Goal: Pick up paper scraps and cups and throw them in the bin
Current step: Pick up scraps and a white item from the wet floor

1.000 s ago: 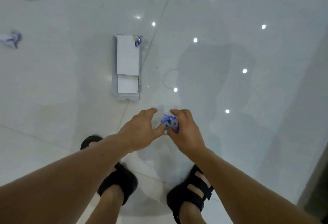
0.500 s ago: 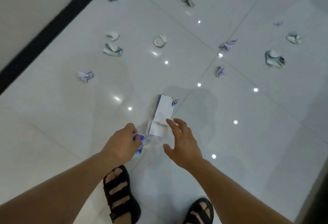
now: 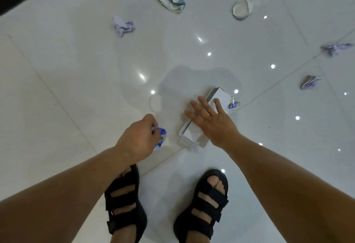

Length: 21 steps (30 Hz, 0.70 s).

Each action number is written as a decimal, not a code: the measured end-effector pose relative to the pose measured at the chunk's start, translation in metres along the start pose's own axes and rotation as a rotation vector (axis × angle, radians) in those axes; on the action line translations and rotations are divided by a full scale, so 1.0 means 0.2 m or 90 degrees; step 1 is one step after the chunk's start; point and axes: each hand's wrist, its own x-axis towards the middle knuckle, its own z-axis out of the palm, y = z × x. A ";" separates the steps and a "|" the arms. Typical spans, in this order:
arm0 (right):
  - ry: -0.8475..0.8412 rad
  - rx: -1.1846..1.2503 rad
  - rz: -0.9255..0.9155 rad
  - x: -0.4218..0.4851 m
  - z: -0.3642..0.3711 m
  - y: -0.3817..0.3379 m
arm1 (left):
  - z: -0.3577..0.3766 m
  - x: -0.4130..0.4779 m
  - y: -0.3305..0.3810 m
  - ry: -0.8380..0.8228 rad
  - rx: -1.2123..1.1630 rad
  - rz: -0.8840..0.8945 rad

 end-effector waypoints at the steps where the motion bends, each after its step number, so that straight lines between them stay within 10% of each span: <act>1: 0.007 -0.002 -0.009 0.01 0.02 0.00 | 0.02 0.00 -0.02 -0.001 -0.014 -0.011; 9: 0.146 0.226 0.003 -0.12 -0.25 0.00 | -0.14 -0.14 0.04 0.032 -0.054 -0.066; 21: 0.316 0.456 0.002 -0.91 -1.65 0.00 | -1.19 -1.14 0.49 0.181 -0.117 -0.035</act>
